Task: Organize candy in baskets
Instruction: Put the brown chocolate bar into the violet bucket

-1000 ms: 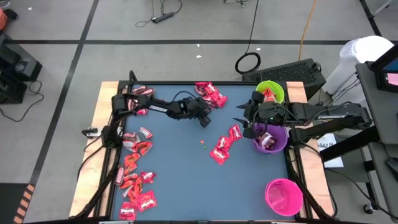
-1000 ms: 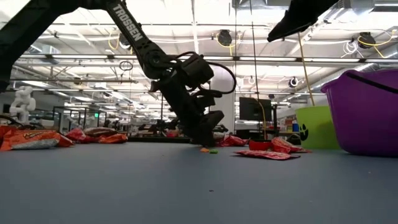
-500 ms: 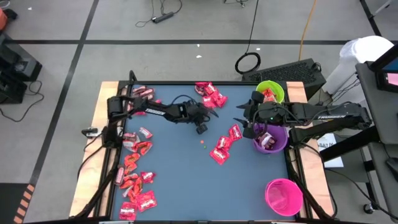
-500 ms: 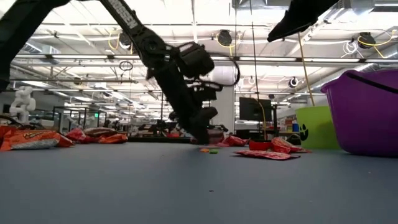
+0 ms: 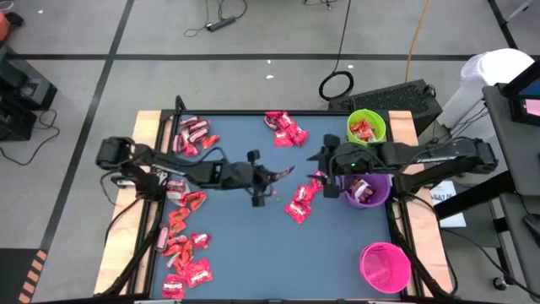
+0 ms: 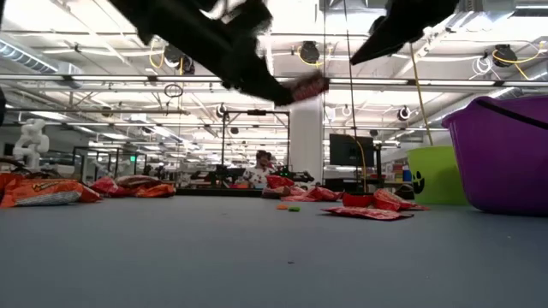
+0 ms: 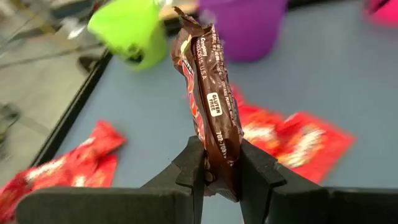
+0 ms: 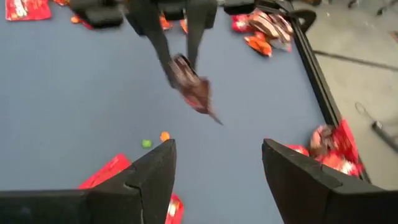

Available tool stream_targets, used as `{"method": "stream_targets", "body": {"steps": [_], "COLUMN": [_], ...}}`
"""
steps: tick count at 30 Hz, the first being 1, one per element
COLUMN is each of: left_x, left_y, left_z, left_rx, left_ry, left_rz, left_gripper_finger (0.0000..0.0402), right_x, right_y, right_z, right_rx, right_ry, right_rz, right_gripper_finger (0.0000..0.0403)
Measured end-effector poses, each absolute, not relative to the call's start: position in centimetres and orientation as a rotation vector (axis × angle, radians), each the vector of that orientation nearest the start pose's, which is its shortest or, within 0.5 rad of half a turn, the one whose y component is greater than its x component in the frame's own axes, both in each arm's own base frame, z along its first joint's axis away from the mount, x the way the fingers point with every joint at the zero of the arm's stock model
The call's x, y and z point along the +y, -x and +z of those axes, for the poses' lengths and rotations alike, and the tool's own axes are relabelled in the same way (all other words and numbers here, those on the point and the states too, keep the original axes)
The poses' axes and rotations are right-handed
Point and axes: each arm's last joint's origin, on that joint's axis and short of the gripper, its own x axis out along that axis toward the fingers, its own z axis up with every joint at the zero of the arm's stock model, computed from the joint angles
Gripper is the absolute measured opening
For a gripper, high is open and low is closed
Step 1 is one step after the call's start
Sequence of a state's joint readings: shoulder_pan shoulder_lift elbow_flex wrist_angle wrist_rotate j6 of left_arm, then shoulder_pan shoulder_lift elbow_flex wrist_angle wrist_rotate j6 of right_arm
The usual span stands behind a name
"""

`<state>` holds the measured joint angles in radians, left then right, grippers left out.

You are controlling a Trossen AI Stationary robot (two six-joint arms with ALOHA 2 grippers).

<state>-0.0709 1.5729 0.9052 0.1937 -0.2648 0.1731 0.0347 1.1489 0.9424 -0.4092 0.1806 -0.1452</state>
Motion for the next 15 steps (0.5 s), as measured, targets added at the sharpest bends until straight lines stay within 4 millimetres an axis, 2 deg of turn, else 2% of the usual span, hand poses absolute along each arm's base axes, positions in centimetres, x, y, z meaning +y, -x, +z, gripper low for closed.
{"method": "stream_targets", "body": {"steps": [3,8,15], "left_x": [-2.4,-3.5,-3.6], "left_y": [-32.5,-32.0,-32.0], "left_z": [22.7,22.7,23.0], "left_rx": [0.441,0.444,0.426], "left_ry": [-0.246,-0.261,-0.285], "left_rz": [0.119,0.097,0.138], "left_gripper_finger": [0.0072,0.0072,0.0073], "right_x": [0.9,1.4,2.0], "right_y": [-26.0,-28.5,-30.2], "right_z": [29.1,28.2,26.6], "right_rx": [0.584,0.506,0.496], "right_ry": [0.264,0.326,0.324], "right_rz": [-0.065,-0.038,0.114], "right_gripper_finger": [0.0226,0.0226,0.0224]}}
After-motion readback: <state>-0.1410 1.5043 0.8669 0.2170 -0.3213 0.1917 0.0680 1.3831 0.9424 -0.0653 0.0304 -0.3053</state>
